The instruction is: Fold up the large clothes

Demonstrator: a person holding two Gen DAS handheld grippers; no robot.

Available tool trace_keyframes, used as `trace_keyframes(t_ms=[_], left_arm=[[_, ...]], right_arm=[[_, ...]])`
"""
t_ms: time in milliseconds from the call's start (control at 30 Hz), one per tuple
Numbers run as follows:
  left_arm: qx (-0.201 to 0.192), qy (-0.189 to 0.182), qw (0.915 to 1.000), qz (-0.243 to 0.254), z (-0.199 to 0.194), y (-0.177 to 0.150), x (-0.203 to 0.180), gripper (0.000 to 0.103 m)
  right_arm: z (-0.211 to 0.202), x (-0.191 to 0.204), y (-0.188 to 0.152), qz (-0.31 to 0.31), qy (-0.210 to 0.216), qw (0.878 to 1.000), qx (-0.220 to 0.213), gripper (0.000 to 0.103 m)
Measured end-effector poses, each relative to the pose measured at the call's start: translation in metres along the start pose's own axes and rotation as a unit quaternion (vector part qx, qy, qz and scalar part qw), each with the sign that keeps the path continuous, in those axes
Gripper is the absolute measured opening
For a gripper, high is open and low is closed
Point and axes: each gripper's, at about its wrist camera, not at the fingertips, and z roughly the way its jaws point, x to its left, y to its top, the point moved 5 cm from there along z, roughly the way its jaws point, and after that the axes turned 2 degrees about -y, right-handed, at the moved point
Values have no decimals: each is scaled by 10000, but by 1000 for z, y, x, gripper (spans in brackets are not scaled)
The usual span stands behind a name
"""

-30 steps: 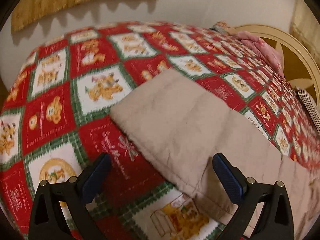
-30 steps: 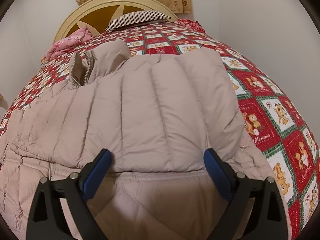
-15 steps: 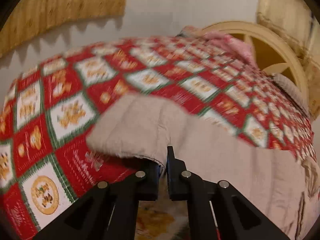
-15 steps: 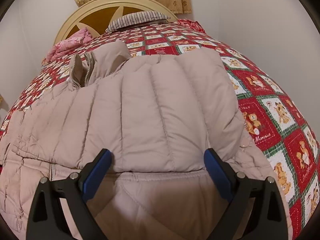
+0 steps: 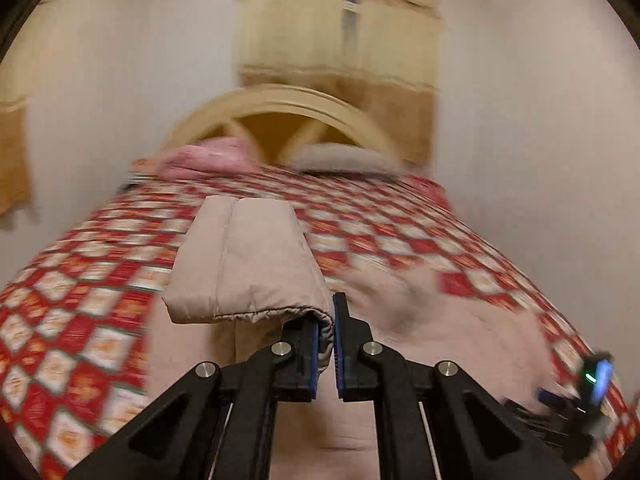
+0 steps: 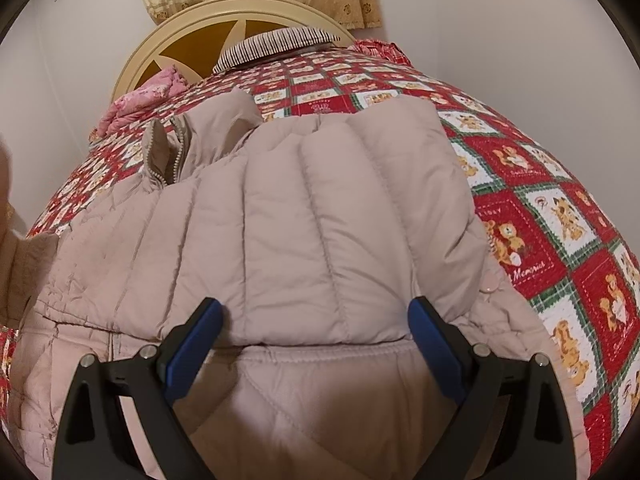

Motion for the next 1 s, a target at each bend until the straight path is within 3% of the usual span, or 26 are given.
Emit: trace_keyframes(t_ms=[100, 167, 333, 433, 567, 700, 800, 900, 967, 1000], left_arm=[[349, -374, 9973, 529, 27, -35, -56, 6], [838, -494, 9921, 795, 54, -69, -81, 6], [2144, -695, 9710, 795, 91, -135, -98, 8], [2283, -870, 9684, 495, 90, -134, -91, 9], [2754, -1050, 9553, 241, 71, -137, -86, 10], [2568, -956, 9617, -7, 39, -142, -63, 10], [2263, -393, 9728, -303, 27, -142, -21, 10], [1942, 624, 9764, -711, 22, -145, 35, 10], [1778, 897, 9744, -1047, 20, -155, 63, 10], [1689, 825, 9749, -1196, 18, -159, 69, 10]], right_arm=[[0, -1, 0, 43, 60, 10000, -13, 96], [0, -2, 0, 67, 90, 9999, -21, 96], [-1, -4, 0, 139, 167, 9998, -33, 96], [0, -4, 0, 167, 202, 9997, -35, 96], [0, -5, 0, 190, 232, 9995, -40, 96], [0, -5, 0, 191, 232, 9995, -39, 96], [0, -5, 0, 186, 223, 9996, -34, 96], [1, -4, 0, 150, 179, 9997, -3, 97], [0, -1, 0, 77, 65, 9999, 63, 97], [0, -1, 1, 50, 10, 9999, 93, 97]])
